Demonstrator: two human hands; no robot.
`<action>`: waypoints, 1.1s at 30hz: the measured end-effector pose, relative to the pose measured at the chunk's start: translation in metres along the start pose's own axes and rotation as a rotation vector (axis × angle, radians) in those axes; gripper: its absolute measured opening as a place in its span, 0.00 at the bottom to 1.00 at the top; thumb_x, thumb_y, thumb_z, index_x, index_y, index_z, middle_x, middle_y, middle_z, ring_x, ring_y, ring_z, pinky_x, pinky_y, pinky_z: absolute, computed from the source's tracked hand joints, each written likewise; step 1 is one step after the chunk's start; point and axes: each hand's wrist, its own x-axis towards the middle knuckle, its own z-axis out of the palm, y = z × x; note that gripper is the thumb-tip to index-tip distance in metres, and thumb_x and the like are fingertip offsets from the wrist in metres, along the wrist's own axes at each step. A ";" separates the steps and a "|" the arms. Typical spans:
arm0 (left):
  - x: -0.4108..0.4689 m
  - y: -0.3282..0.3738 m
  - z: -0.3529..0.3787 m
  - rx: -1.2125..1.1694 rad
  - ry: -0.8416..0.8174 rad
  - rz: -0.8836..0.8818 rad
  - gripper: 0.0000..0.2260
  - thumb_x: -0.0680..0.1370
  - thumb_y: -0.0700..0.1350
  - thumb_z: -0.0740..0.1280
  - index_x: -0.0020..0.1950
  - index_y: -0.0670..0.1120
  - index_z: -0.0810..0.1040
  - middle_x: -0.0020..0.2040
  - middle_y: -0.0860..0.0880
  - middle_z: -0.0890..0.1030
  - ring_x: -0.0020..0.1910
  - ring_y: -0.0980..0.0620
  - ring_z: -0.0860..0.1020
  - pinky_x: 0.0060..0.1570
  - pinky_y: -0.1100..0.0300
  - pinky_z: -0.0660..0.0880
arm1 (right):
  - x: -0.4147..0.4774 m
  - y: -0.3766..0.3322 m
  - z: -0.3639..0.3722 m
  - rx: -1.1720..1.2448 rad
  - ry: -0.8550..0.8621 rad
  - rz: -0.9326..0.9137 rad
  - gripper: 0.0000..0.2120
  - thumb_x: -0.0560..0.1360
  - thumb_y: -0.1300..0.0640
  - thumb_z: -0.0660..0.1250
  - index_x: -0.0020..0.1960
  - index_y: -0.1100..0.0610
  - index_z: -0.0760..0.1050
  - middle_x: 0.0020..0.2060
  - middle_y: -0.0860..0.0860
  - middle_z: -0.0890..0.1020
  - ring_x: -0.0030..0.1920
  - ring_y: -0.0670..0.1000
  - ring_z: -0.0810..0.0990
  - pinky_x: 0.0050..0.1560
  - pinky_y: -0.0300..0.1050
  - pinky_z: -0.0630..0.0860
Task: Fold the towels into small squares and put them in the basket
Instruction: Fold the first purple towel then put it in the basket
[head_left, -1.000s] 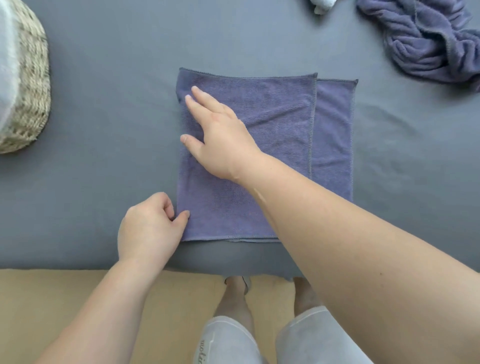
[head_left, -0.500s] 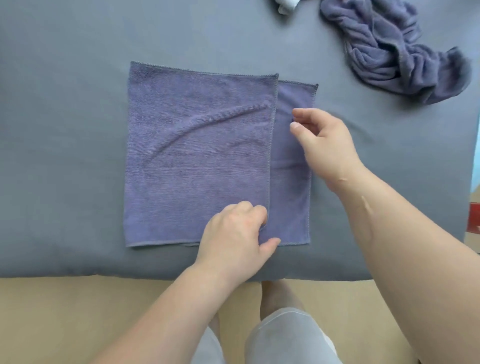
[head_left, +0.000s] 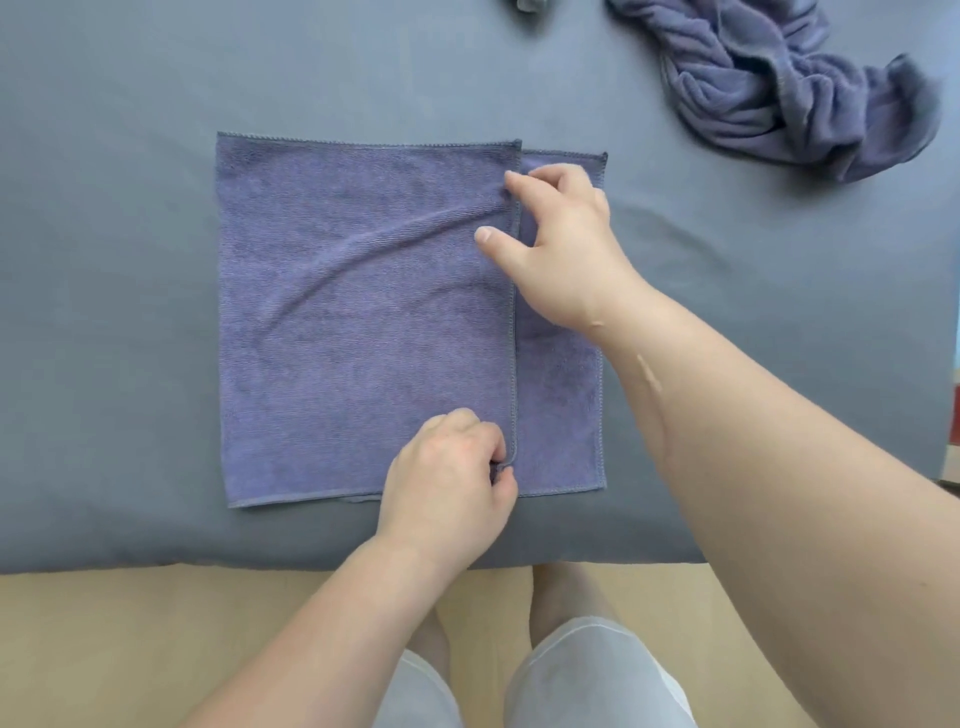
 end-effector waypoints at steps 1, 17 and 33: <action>0.001 0.000 0.000 -0.007 -0.010 -0.008 0.06 0.70 0.46 0.72 0.38 0.50 0.75 0.38 0.56 0.71 0.41 0.50 0.73 0.36 0.58 0.70 | 0.002 -0.001 0.000 -0.006 -0.006 -0.001 0.29 0.80 0.42 0.65 0.77 0.53 0.66 0.71 0.49 0.66 0.73 0.54 0.59 0.76 0.48 0.58; -0.026 0.046 -0.048 -0.161 0.088 0.148 0.06 0.68 0.43 0.69 0.36 0.50 0.73 0.31 0.54 0.71 0.32 0.51 0.72 0.30 0.54 0.73 | -0.019 -0.005 -0.044 0.710 0.079 -0.075 0.17 0.78 0.57 0.65 0.65 0.59 0.78 0.62 0.49 0.75 0.56 0.52 0.83 0.55 0.46 0.82; 0.011 0.064 0.033 -0.038 -0.026 0.043 0.07 0.67 0.43 0.73 0.35 0.49 0.75 0.31 0.54 0.74 0.32 0.48 0.74 0.30 0.55 0.75 | -0.019 0.071 -0.041 0.671 0.003 0.110 0.18 0.81 0.64 0.64 0.70 0.61 0.73 0.68 0.49 0.71 0.55 0.49 0.80 0.60 0.46 0.80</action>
